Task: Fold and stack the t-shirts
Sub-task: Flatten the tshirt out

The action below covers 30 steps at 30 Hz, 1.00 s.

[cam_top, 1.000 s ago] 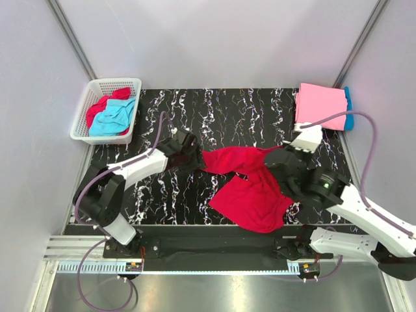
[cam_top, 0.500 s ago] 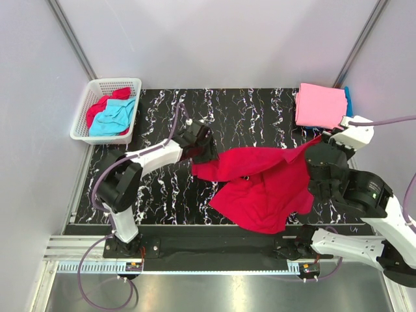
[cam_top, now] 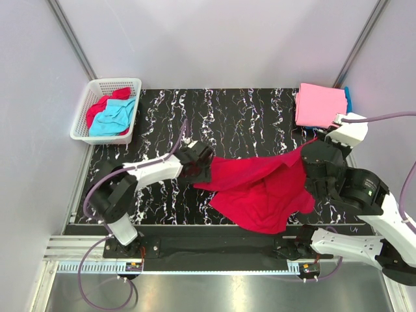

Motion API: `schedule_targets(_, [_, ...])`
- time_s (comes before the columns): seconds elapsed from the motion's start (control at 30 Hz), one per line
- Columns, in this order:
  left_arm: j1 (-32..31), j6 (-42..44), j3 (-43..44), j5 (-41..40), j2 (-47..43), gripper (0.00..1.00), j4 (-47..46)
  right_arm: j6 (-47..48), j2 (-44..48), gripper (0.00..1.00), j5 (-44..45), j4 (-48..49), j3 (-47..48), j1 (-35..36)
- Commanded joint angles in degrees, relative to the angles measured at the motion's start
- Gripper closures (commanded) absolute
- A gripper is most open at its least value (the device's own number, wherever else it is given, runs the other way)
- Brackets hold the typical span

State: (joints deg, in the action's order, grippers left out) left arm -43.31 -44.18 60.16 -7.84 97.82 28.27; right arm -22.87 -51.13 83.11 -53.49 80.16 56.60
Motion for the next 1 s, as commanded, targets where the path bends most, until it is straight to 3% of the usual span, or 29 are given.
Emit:
schedule_targets(0.0, [0.1,-1.3,-2.4,-5.5,-5.9,0.34,2.0,-0.2,-0.4,1.00,2.7,2.5,-1.1,-0.3])
schedule_targets(0.23, [0.0,-2.3,-3.8,-7.5,-5.5,0.33,1.7,-0.5,-0.1,1.00,1.0,3.2,-2.0,-0.3])
schedule_targets(0.3, [0.0,-2.0,-3.2,-7.5,-3.4,0.37,0.6,-0.5,-0.1,1.00,0.9,3.3,-2.1,-0.3])
schedule_targets(0.4, [0.0,-1.3,-1.9,-7.4,-1.0,0.59,-0.6,-0.1,0.0,1.00,1.1,3.4,-2.2,-0.3])
schedule_targets(0.43, [0.0,-1.0,-1.5,-8.0,-0.5,0.83,-0.4,0.0,0.2,1.00,1.2,3.4,-2.3,-0.3])
schedule_targets(0.47, [0.0,-1.0,-0.9,-8.4,-0.2,0.95,-0.1,-0.1,0.2,1.00,1.2,3.4,-2.3,-0.3])
schedule_targets(0.5, [0.0,-1.1,0.0,-8.9,-0.2,1.00,0.4,0.0,0.2,1.00,1.2,3.4,-2.4,-0.3])
schedule_targets(0.8, [-2.0,-0.7,10.5,-21.7,-13.1,1.00,11.5,0.1,-0.3,1.00,2.2,3.8,-3.0,-0.3])
schedule_targets(0.97, [-2.0,2.6,16.2,-24.0,-13.4,1.00,11.9,-0.3,-1.2,1.00,2.8,4.2,-3.2,-0.4])
